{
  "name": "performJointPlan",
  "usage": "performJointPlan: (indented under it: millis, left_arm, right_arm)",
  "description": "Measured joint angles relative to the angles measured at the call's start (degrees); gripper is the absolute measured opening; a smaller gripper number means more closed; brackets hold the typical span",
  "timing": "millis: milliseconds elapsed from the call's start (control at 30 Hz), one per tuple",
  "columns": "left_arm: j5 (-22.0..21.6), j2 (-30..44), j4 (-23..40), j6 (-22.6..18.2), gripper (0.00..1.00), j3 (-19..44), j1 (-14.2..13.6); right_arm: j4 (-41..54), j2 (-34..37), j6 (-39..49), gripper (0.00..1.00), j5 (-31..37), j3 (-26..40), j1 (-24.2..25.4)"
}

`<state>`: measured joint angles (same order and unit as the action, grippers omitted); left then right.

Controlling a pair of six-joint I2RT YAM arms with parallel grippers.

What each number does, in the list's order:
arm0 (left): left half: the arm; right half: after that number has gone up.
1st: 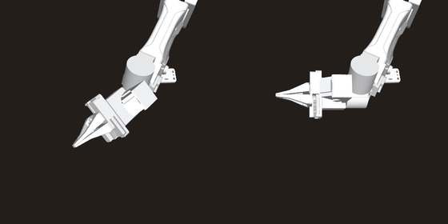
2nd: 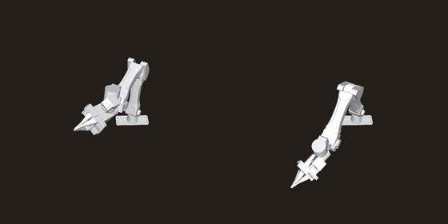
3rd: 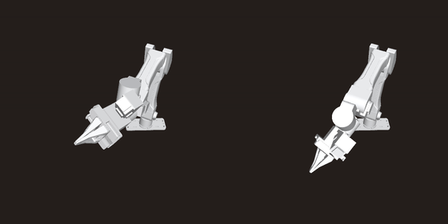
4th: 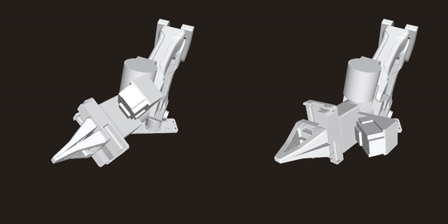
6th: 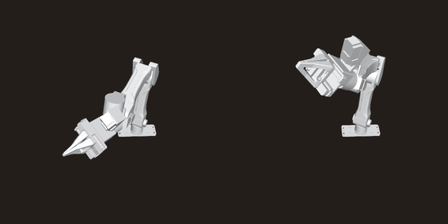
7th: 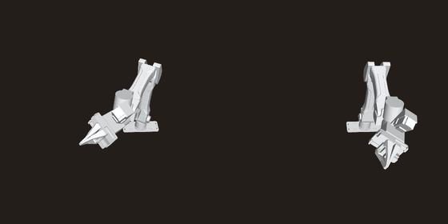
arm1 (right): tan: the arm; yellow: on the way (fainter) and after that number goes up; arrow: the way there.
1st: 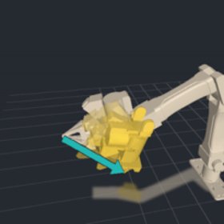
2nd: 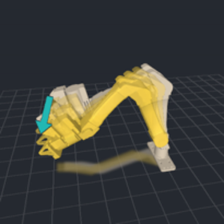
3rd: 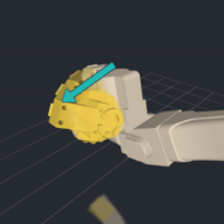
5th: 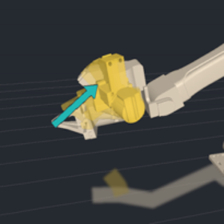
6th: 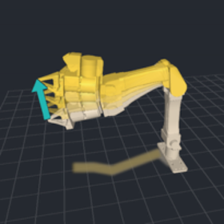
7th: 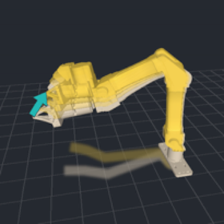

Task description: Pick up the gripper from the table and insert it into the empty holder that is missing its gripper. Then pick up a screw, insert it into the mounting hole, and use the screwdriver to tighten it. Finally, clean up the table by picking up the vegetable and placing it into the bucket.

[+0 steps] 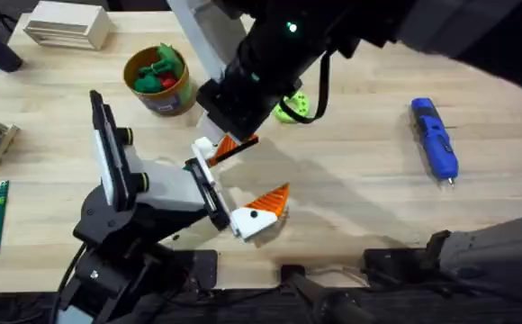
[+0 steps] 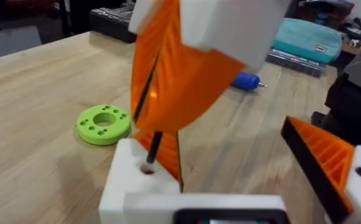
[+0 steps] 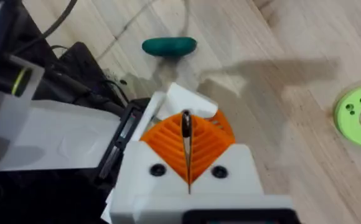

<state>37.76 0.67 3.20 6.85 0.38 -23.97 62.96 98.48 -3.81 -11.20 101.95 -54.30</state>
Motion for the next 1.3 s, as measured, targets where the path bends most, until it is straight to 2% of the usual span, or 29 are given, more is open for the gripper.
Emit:
performJointPlan:
  millis: [1300]
  left_arm:
    - [0.00,0.00,0.02,0.02,0.987,0.00,0.00]
  right_arm:
    - [-1.27,2.10,0.00,0.007,0.02,0.00,-0.38]
